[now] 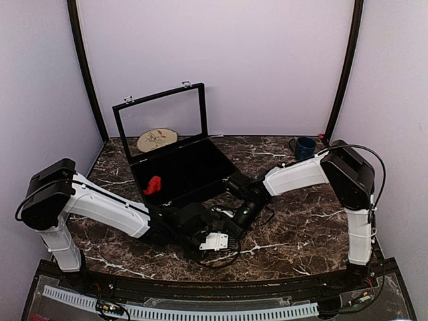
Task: Roll the socks
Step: Roll the sock at the center of the board.
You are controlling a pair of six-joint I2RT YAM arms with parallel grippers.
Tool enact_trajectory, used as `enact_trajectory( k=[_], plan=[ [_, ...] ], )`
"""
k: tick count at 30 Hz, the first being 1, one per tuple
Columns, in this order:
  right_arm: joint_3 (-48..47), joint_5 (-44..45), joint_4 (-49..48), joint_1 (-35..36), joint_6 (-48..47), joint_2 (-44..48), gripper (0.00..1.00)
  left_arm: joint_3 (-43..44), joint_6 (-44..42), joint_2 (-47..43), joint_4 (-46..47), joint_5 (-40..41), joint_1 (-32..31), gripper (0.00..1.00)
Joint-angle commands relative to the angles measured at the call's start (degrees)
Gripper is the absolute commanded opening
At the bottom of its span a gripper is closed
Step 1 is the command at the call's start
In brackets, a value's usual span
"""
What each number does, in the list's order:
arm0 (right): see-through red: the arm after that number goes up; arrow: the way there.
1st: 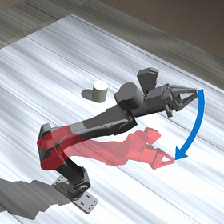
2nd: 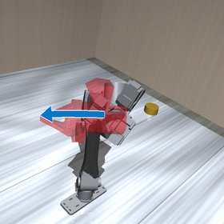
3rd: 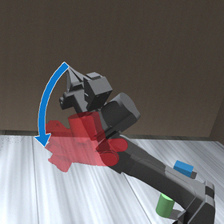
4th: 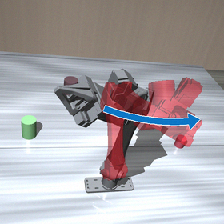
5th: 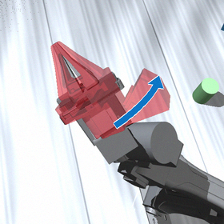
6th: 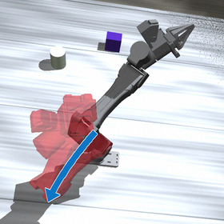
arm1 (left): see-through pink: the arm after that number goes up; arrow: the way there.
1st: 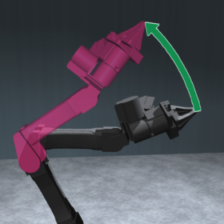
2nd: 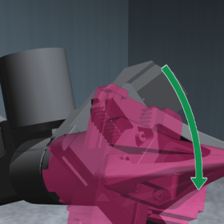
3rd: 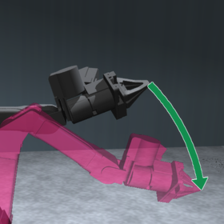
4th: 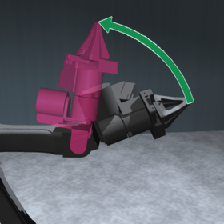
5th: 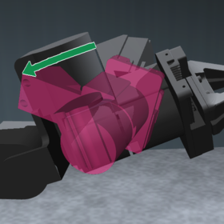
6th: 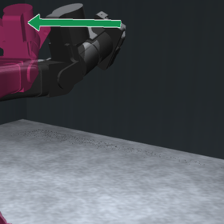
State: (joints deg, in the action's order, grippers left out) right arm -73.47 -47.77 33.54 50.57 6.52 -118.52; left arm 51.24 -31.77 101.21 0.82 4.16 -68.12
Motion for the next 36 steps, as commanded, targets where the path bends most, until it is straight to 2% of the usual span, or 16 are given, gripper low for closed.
enact_trajectory(
  k=[1,9,14,16,24,36],
  plan=[
    [-0.71,-0.86,0.69,-0.29,-0.45,-0.88,0.00,1.53,0.29,1.00,-6.09,-2.12,-0.24,0.09],
    [-0.33,0.66,0.22,-0.38,0.04,-0.10,0.01,3.74,0.87,2.36,-12.80,-6.27,-0.21,0.06],
    [0.61,2.07,-0.89,-0.53,0.82,1.04,0.20,6.14,2.49,3.84,-16.61,-9.44,0.30,0.05],
    [0.99,2.21,-1.27,-0.63,0.93,1.39,0.25,6.71,3.56,4.04,-17.12,-10.23,1.00,0.05],
    [2.88,2.27,-2.79,-1.28,1.71,2.43,0.33,7.64,7.56,3.36,-18.21,-12.96,4.18,0.04],
    [6.06,4.30,-6.30,-3.31,3.97,5.63,0.38,10.09,10.19,4.02,-21.85,-21.66,8.67,0.04]
  ],
)
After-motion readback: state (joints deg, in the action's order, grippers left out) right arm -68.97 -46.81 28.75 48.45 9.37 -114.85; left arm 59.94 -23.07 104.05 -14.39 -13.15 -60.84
